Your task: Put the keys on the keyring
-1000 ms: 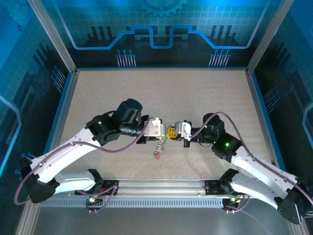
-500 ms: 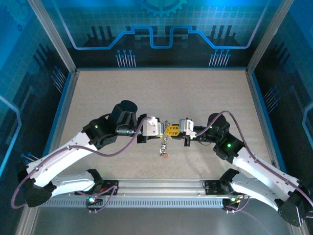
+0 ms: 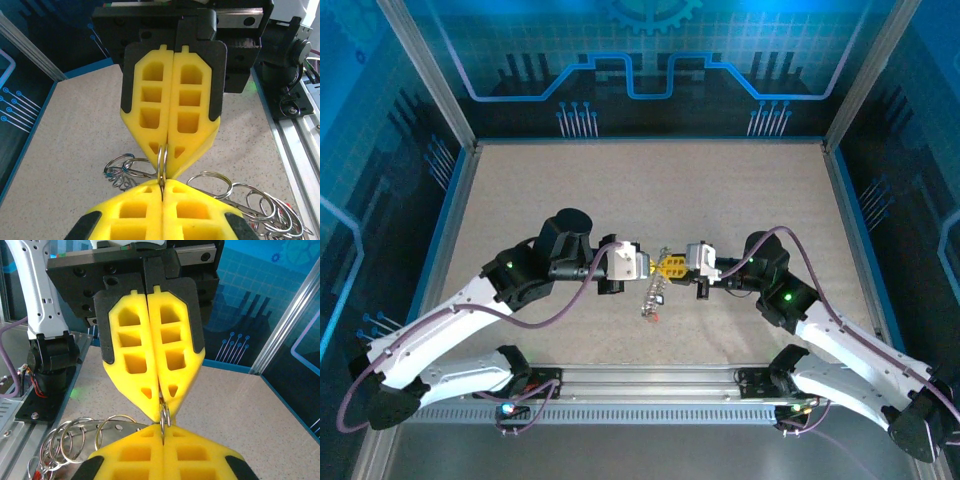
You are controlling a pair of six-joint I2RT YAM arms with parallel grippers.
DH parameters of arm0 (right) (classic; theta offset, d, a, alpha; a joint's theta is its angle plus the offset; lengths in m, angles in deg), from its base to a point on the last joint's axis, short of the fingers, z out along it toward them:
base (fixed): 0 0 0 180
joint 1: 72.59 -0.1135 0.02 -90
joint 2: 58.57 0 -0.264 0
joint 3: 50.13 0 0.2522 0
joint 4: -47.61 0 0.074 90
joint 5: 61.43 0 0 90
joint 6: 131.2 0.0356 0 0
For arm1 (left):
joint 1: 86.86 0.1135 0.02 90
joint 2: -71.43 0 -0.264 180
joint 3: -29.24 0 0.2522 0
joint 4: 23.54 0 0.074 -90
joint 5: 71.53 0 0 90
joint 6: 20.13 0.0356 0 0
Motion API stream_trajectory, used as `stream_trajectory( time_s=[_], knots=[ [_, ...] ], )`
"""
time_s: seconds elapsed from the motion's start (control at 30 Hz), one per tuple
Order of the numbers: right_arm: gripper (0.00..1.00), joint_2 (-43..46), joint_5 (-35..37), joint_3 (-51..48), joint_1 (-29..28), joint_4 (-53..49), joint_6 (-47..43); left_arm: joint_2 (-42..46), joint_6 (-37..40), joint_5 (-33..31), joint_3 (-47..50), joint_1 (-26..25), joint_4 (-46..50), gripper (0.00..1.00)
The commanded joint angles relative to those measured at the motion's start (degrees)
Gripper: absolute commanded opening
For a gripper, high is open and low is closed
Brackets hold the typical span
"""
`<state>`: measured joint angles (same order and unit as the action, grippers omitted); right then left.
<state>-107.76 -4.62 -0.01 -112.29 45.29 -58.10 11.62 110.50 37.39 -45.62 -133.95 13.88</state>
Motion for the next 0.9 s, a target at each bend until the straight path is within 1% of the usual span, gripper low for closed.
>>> stream_trajectory(
  time_s=[0.0,0.1,0.2,0.3,0.43,0.57,0.67,0.73,0.77,0.83,0.87],
  knots=[
    [0.01,-0.37,-0.65,0.76,0.13,0.62,-0.53,0.49,0.75,0.85,0.46,0.24,-0.64,0.01],
    [0.18,-0.82,-0.12,2.20,-0.19,-4.15,-3.74,0.49,1.18,-0.36,0.25,0.20,0.25,0.00],
    [0.22,-1.14,2.95,3.95,-0.84,-10.17,-8.06,-0.23,3.13,-1.63,-1.51,0.25,4.08,0.00],
    [0.20,-2.72,4.56,7.05,-1.59,-16.36,-12.29,-2.05,4.23,-3.62,-4.64,0.20,9.92,0.00],
    [0.20,-4.38,4.54,9.03,-2.93,-17.84,-14.25,-4.79,5.55,-4.05,-8.39,-0.02,15.54,0.00],
    [0.19,-6.10,4.72,9.78,-3.84,-18.34,-15.17,-5.63,5.60,-3.65,-9.34,-0.03,15.41,0.00],
    [0.18,-6.10,6.96,9.10,-4.37,-17.13,-14.48,-5.54,5.26,-3.12,-9.47,-0.03,14.56,0.00],
    [0.13,-5.84,7.18,8.73,-4.49,-16.36,-13.89,-5.55,5.26,-2.60,-9.49,-0.09,14.59,0.00],
    [0.08,-5.67,7.24,8.54,-4.43,-15.86,-13.35,-5.60,5.28,-2.31,-9.41,-0.02,14.67,0.00],
    [0.01,-5.31,7.04,8.04,-4.43,-14.82,-12.36,-5.55,5.43,-2.22,-9.34,-0.07,14.86,0.00],
    [0.00,-5.16,7.09,7.76,-4.46,-14.25,-11.82,-5.33,5.28,-2.15,-9.14,-0.02,14.56,0.01]
  ],
)
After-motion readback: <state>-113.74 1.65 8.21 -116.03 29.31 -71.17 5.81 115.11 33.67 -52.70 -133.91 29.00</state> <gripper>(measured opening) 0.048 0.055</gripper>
